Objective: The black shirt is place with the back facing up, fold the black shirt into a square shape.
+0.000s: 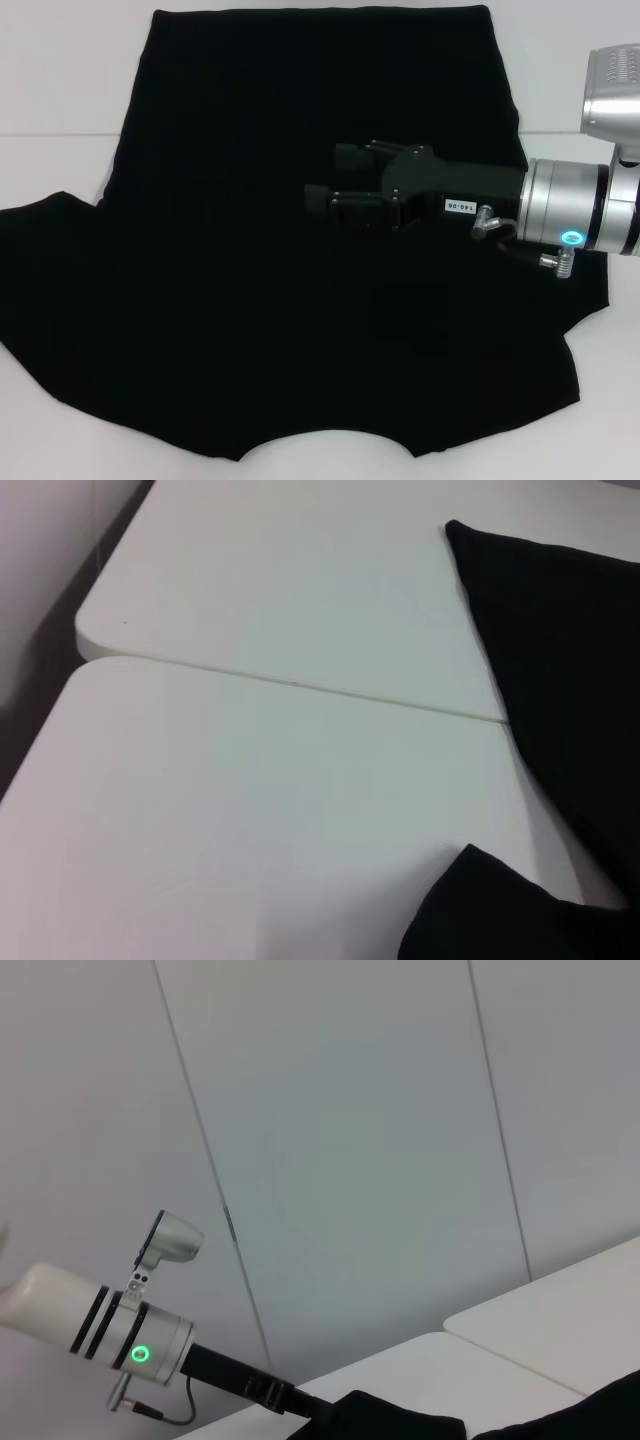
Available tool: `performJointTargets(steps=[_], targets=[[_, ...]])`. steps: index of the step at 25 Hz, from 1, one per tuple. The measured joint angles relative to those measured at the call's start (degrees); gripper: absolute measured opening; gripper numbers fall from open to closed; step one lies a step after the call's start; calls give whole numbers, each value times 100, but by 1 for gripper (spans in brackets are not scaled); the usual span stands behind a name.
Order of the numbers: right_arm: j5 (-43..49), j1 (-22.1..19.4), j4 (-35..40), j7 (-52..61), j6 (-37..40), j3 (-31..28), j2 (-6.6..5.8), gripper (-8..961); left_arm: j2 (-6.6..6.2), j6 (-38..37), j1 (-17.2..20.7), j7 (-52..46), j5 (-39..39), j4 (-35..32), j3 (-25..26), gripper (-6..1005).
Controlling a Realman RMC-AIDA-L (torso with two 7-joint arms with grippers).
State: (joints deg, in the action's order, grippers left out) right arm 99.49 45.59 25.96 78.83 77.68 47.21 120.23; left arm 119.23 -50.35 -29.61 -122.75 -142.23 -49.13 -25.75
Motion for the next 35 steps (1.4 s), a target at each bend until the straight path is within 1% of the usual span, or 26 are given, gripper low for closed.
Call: performJointTargets(steps=[6,13,16,24,28,35], targets=[[-1,0,-4,0,1,4,0,899,18,-106,42,-43,7,-27,58,1],[-1,-14,-11,-9,3,8,0,899,13,-575,44,-64,23,-195,325,2],[0,-24,-14,-64,5,8,0,899,16,-667,62,-67,25,-257,388,2],[0,-36,-21,-88,7,8,0,899,10,-910,102,-93,29,-274,387,2],[0,-44,-22,-109,6,8,0,899,9,-1046,131,-154,22,-409,392,1],[0,-43,-73,-165,8,8,-8,899,25,-1103,132,-162,29,-443,384,2]])
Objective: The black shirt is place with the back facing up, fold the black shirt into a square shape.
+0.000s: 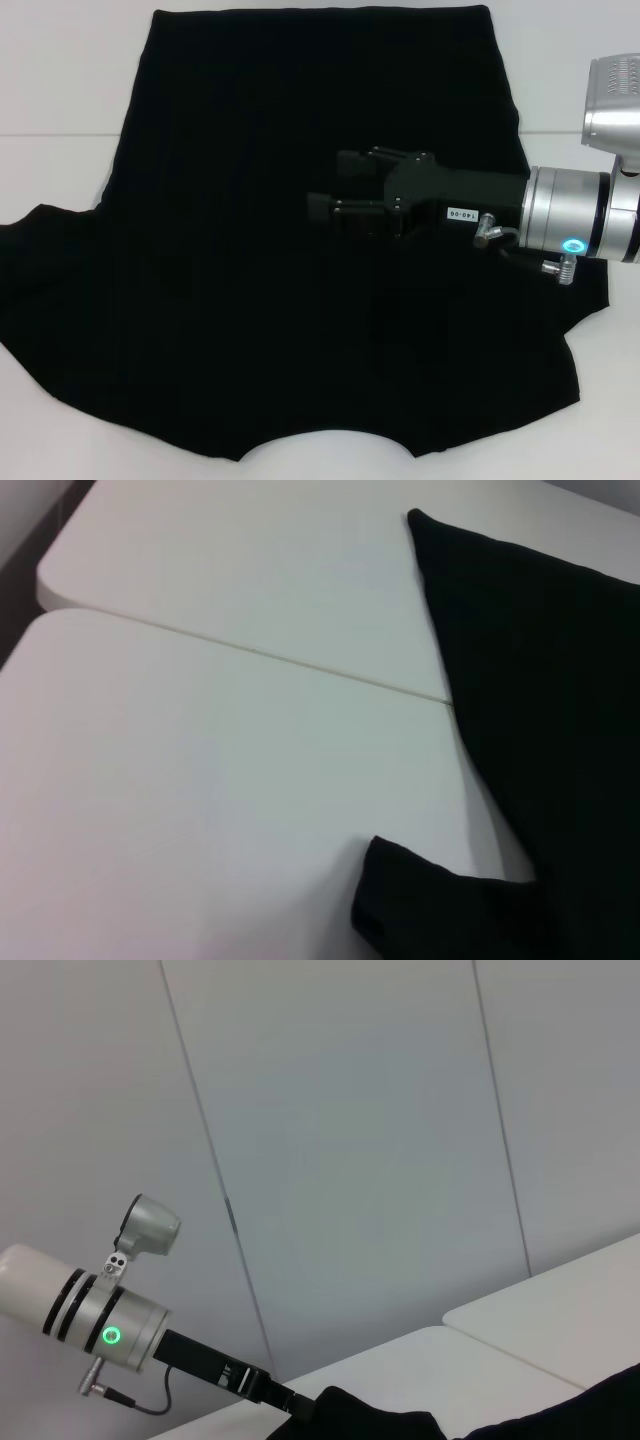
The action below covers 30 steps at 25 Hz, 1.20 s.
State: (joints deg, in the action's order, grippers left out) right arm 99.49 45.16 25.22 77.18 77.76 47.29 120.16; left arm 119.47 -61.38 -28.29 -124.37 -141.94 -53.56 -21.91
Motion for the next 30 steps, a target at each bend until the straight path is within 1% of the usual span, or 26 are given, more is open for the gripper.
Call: performJointTargets(steps=[5,13,16,20,22,26,30], targets=[[0,-2,0,-1,1,0,-1,899,-1,24,-93,12,1,32,-57,2],[0,-7,-63,-71,23,0,-1,899,6,-39,-391,110,16,88,-81,1],[0,-34,-79,-76,31,0,-1,900,7,-275,-461,255,129,90,-85,4],[0,-82,-80,-78,54,-17,-1,900,-3,-882,-470,691,649,101,-85,11],[0,-102,-80,-80,58,-24,-1,899,-9,-1047,-467,840,817,143,-85,15],[0,-118,-80,-92,63,-27,-1,899,-10,-1109,-525,993,892,337,-85,22],[0,-125,-80,-131,66,-22,-1,898,17,-1114,-584,1210,1027,633,-85,29]])
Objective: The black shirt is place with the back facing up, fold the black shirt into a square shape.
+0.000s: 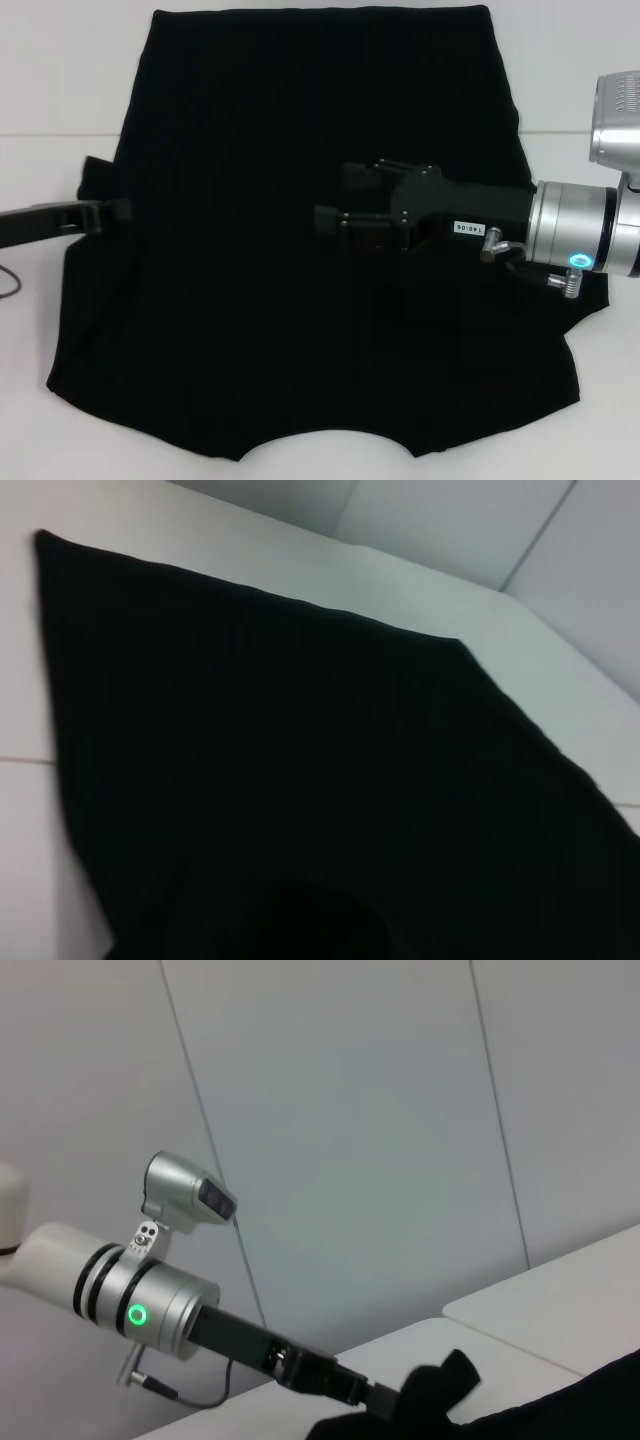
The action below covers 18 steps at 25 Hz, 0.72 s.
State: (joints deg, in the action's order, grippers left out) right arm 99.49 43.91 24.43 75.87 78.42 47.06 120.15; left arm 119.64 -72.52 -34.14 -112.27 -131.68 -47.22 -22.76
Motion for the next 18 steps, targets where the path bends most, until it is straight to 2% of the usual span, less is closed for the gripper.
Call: performJointTargets(steps=[7,11,18], targets=[[0,7,0,-17,-1,11,0,898,103,46,-108,473,91,406,-9,41],[0,15,1,-21,2,13,0,897,192,31,-136,572,111,429,-52,48],[-12,10,36,-15,-5,-15,-18,896,269,-124,-148,587,231,449,-185,60]])
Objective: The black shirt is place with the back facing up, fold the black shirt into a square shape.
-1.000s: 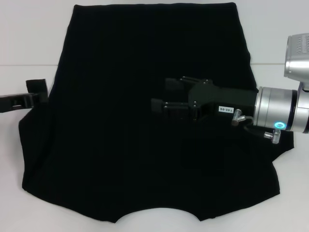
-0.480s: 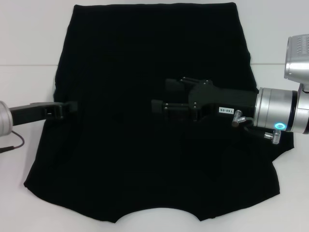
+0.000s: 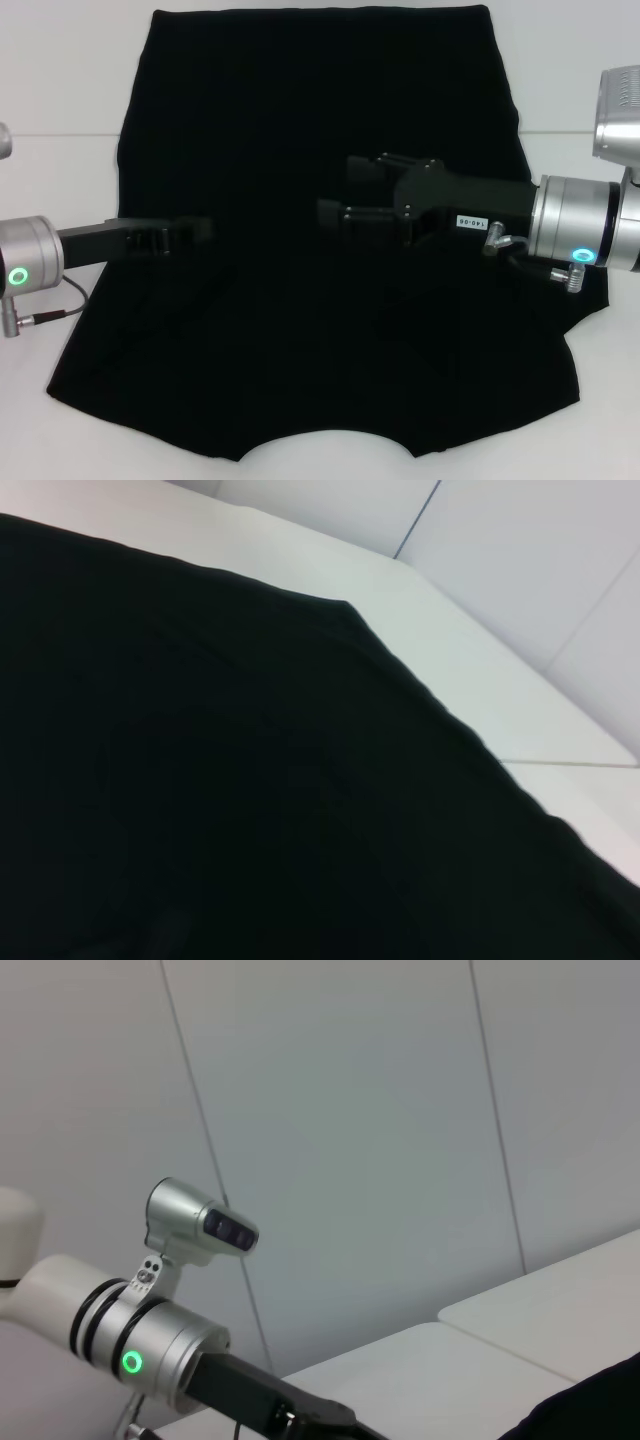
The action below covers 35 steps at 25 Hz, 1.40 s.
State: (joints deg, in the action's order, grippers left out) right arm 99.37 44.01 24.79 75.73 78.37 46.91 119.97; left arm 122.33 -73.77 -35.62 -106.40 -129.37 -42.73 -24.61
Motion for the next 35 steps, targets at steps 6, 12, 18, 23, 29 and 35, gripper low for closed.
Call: performJointTargets(steps=[6,12,18,23,29,35], targets=[[-31,-19,33,60,-53,-155,-55,896,-36,-713,33,81,468,1,-84,259],[-30,-42,57,631,-258,-385,-247,895,-53,-1630,93,837,1067,105,-71,498],[325,-213,328,2247,-756,-346,-584,894,-41,-1875,-35,2008,1138,613,-138,690],[993,-457,648,3685,-965,-376,-884,895,44,-1808,-17,2778,1134,652,-420,690],[1618,-784,1078,4829,-1036,-394,-1052,889,109,-1588,0,3172,1101,658,-819,690],[2442,-867,1242,5527,-1043,-577,-1118,845,149,-1469,2,3420,1091,659,-1201,689]])
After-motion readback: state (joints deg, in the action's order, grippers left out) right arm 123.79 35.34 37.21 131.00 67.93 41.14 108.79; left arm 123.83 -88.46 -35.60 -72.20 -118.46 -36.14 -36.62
